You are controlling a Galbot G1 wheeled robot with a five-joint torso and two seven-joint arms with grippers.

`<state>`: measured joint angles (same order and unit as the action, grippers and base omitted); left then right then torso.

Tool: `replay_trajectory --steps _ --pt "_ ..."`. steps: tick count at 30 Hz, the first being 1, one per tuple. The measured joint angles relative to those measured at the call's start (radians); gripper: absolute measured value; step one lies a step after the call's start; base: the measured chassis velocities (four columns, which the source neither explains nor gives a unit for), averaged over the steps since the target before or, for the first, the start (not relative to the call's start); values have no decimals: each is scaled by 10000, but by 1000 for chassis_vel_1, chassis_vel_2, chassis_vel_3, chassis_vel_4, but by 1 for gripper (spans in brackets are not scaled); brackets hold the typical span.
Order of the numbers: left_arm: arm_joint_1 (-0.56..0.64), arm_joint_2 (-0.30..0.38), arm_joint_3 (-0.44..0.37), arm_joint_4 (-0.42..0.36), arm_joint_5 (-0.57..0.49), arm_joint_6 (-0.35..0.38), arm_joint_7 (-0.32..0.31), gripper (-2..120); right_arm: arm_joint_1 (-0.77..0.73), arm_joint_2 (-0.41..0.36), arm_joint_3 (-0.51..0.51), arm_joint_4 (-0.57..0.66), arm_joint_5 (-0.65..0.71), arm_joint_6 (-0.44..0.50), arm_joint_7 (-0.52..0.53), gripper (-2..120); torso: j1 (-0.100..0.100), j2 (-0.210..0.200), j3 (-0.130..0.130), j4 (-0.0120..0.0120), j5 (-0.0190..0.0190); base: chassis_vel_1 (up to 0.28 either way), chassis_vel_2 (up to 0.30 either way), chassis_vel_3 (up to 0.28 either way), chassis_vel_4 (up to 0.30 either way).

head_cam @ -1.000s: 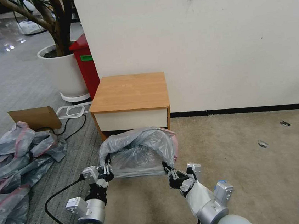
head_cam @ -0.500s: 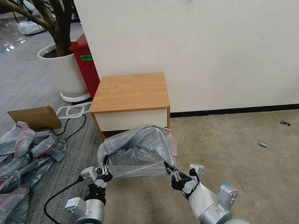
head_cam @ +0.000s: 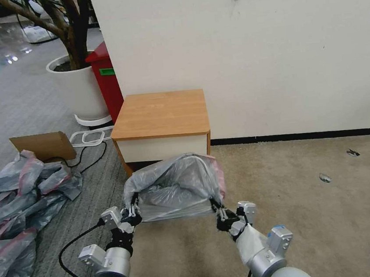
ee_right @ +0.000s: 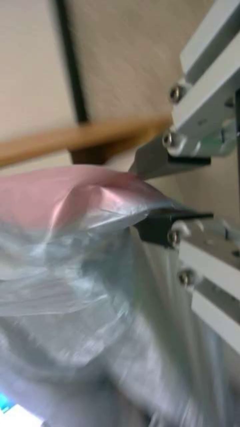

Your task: Pick up the garbage bag from the table and place it over the trash can.

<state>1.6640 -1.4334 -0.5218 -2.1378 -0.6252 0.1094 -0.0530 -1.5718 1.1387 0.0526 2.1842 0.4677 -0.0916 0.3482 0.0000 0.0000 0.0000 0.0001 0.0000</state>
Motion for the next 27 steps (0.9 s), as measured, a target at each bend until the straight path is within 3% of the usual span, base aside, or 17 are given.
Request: replay_trajectory --steps 2,3,6,8,12,16,17,18,19,23,27 --pt "-47 0 3 5 -129 104 -89 5 -245 -108 175 -279 -1733 349 -373 33 -1 0 0 -1 1 0 0 0 0" --pt "-47 0 3 5 -129 104 -89 5 -245 -108 175 -279 -1733 349 -373 33 -1 0 0 -1 1 0 0 0 0" --pt "-154 50 -95 119 -367 200 -280 5 -806 -402 226 1 -2613 425 -1094 50 0 0 0 -2 -1 0 0 0 0" --pt "-186 55 -121 151 -419 231 -324 5 -893 -453 227 53 -2745 440 -1210 53 -1 0 0 -1 0 0 0 0 0" --pt "-309 52 -219 336 -572 307 -458 5 -1270 -635 386 367 -3479 571 -1728 72 -1 0 0 -1 0 0 0 0 0" --pt "-354 38 -273 474 -623 320 -492 5 -1494 -699 625 633 -3614 895 -2402 80 0 0 0 -1 0 0 0 0 0" --pt "-353 33 -294 542 -704 352 -492 5 -1552 -696 724 885 -2866 1275 -2868 89 0 0 0 -2 -1 0 0 0 0" --pt "-255 92 -308 544 -865 535 -93 5 -1146 -468 875 1307 -700 1367 -2980 98 0 0 0 -2 0 0 0 0 0" --pt "-255 92 -308 544 -865 535 -93 5 -1146 -468 875 1307 -700 1367 -2980 98 0 0 0 -2 0 0 0 0 0" --pt "-94 328 -397 546 -1376 1225 1197 5 172 198 1968 1057 3453 920 -2732 100 0 0 1 0 3 0 0 0 0" --pt "-37 355 -439 537 -1463 1426 1603 5 326 336 2292 877 4520 782 -2749 100 0 0 1 0 -2 0 0 0 0"
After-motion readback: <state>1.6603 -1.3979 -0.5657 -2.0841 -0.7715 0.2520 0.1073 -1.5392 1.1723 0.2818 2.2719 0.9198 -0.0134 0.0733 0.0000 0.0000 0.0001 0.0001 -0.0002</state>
